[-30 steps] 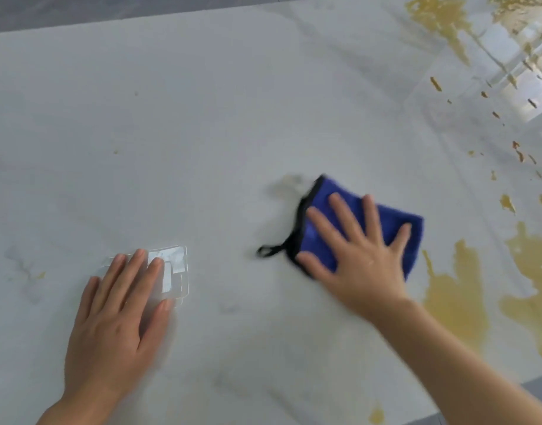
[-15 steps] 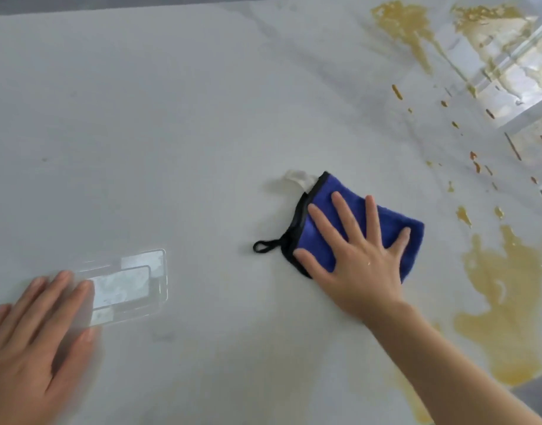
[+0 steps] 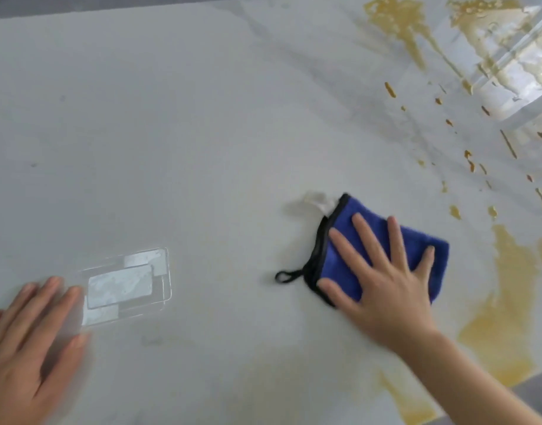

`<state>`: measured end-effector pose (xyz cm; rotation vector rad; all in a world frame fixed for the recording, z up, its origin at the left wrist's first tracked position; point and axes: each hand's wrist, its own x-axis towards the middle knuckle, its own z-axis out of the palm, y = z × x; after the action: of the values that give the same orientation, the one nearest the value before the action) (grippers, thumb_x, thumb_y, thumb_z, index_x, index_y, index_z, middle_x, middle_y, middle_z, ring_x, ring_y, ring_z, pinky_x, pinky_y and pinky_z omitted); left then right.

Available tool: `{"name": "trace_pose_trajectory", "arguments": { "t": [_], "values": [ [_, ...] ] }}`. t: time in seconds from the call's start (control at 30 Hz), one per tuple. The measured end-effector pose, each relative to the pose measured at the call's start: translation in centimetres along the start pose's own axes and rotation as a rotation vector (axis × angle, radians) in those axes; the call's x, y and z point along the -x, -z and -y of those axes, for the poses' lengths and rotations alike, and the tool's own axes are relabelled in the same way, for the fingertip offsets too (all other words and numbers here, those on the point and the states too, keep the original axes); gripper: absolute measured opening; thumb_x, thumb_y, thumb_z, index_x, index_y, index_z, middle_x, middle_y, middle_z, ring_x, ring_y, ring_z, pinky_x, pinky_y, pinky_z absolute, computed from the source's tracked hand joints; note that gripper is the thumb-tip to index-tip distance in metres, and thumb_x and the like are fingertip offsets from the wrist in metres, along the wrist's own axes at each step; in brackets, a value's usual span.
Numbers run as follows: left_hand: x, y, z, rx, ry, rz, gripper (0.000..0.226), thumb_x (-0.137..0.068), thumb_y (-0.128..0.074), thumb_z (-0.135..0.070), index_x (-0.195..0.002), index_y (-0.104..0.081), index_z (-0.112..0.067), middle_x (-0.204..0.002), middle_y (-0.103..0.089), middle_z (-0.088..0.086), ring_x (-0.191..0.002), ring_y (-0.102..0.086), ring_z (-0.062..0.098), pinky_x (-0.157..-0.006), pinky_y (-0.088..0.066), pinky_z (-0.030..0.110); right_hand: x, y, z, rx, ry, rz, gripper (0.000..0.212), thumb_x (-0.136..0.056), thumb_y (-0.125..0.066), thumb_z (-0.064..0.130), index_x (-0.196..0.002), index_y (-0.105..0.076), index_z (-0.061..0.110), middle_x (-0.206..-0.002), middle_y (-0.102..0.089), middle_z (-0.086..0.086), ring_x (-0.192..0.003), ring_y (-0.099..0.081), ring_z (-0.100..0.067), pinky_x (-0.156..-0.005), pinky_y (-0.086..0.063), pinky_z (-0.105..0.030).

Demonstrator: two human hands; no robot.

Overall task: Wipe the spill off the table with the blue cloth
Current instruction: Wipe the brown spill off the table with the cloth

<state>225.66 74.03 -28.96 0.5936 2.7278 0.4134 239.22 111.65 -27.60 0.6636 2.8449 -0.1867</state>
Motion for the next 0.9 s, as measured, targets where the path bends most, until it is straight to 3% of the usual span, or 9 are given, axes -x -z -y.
{"name": "trace_pose_trajectory", "arguments": {
  "t": [0.1, 0.3, 0.4, 0.5, 0.63, 0.7, 0.83, 0.9],
  "values": [
    [0.4, -0.8, 1.1, -0.114, -0.037, -0.029, 0.090, -0.086, -0.013, -0.068, -0.130, -0.047, 0.003, -0.145, -0.036, 0.022, -0.135, -0.032, 0.045, -0.111, -0.020, 0.064, -3.5, 0.4, -4.1, 0.009, -0.107, -0.026, 0.070, -0.075, -0.006, 0.084, -0.139, 0.003, 0.058, -0.158, 0.002, 0.017, -0.146, 0.012, -0.022, -0.108, -0.003, -0.073],
    [0.7, -1.1, 1.6, -0.116, -0.084, -0.185, 0.070, -0.092, -0.021, -0.059, -0.133, -0.047, -0.008, -0.148, -0.036, 0.014, -0.139, -0.030, 0.035, -0.110, -0.024, 0.063, 0.8, -0.2, -6.2, -0.056, -0.342, 0.004, 0.075, -0.074, -0.008, 0.080, -0.143, -0.001, 0.051, -0.158, 0.009, 0.017, -0.145, 0.016, -0.021, -0.108, -0.004, -0.072],
    [0.5, -1.0, 1.0, -0.098, -0.100, -0.232, 0.070, -0.092, -0.019, -0.059, -0.132, -0.049, -0.010, -0.148, -0.038, 0.011, -0.137, -0.031, 0.036, -0.110, -0.025, 0.061, 5.1, -1.3, -1.7, -0.051, -0.205, 0.036, 0.076, -0.077, -0.010, 0.081, -0.145, -0.014, 0.047, -0.157, -0.004, 0.013, -0.146, 0.004, -0.032, -0.102, -0.010, -0.077],
    [0.6, -0.8, 0.8, -0.100, -0.081, -0.228, 0.072, -0.091, -0.016, -0.062, -0.133, -0.048, -0.014, -0.148, -0.036, 0.003, -0.136, -0.031, 0.031, -0.108, -0.024, 0.052, 3.9, -1.1, 2.6, -0.011, -0.017, 0.021, 0.077, -0.079, -0.012, 0.078, -0.142, -0.031, 0.039, -0.156, -0.024, 0.003, -0.143, -0.013, -0.042, -0.095, -0.016, -0.081],
    [0.7, -0.6, 0.6, -0.097, -0.058, -0.229, 0.063, -0.089, -0.026, -0.053, -0.135, -0.047, -0.015, -0.146, -0.040, 0.011, -0.137, -0.029, 0.027, -0.110, -0.017, 0.042, -1.5, -0.8, 7.1, -0.074, -0.055, -0.043, 0.078, -0.074, -0.008, 0.081, -0.144, -0.006, 0.046, -0.160, 0.004, 0.011, -0.144, 0.016, -0.035, -0.102, 0.002, -0.077],
    [0.8, -0.6, 0.6, -0.107, -0.050, -0.236, 0.060, -0.086, -0.031, -0.046, -0.135, -0.046, -0.015, -0.147, -0.040, 0.010, -0.138, -0.029, 0.027, -0.111, -0.018, 0.043, -1.4, -1.4, 9.8, -0.084, -0.024, -0.060, 0.076, -0.077, -0.010, 0.078, -0.145, -0.006, 0.044, -0.160, 0.004, 0.009, -0.143, 0.017, -0.037, -0.101, 0.005, -0.077],
    [0.9, -0.5, 0.4, -0.131, -0.058, -0.229, 0.068, -0.091, -0.020, -0.058, -0.136, -0.044, -0.014, -0.147, -0.040, 0.011, -0.138, -0.029, 0.027, -0.112, -0.018, 0.046, 5.4, -2.9, 15.3, -0.042, 0.227, -0.040, 0.073, -0.077, -0.029, 0.074, -0.141, -0.034, 0.039, -0.155, -0.029, 0.002, -0.141, -0.016, -0.046, -0.094, -0.011, -0.083],
    [1.0, -0.3, 0.2, -0.144, -0.051, -0.216, 0.077, -0.090, -0.010, -0.064, -0.136, -0.045, -0.013, -0.147, -0.040, 0.012, -0.138, -0.031, 0.029, -0.112, -0.019, 0.049, 9.4, -4.1, 17.4, -0.065, 0.323, -0.016, 0.073, -0.073, -0.036, 0.075, -0.137, -0.039, 0.039, -0.152, -0.035, 0.002, -0.139, -0.023, -0.046, -0.094, -0.016, -0.083]
  ]
}}
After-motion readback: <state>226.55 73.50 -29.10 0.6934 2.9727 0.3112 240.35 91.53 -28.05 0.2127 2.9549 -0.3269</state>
